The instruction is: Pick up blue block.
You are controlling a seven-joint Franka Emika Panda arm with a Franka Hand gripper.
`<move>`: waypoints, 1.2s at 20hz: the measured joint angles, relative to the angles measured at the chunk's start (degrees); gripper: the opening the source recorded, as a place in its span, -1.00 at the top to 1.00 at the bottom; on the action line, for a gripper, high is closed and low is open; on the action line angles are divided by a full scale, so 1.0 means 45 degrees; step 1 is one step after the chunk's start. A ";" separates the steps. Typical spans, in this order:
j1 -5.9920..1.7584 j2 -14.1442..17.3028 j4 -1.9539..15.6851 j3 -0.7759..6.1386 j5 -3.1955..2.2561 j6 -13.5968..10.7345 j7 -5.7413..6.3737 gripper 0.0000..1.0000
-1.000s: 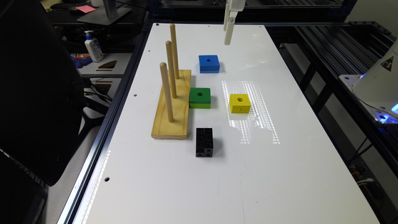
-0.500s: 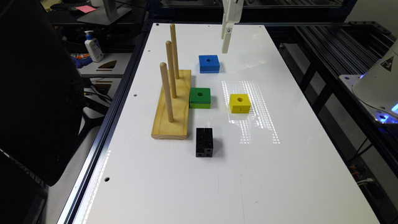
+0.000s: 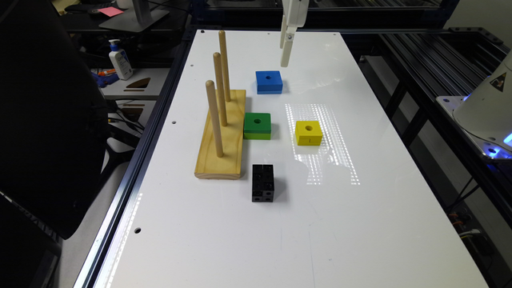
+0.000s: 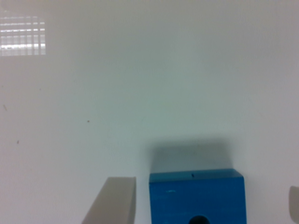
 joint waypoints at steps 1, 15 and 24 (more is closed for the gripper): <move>0.0000 0.0110 0.0115 0.0010 0.0000 0.0000 0.0000 -1.00; -0.0002 0.1483 0.0823 0.0023 0.0000 0.0361 0.0000 -1.00; -0.0003 0.2087 0.0872 0.0024 0.0000 0.0803 0.0000 -1.00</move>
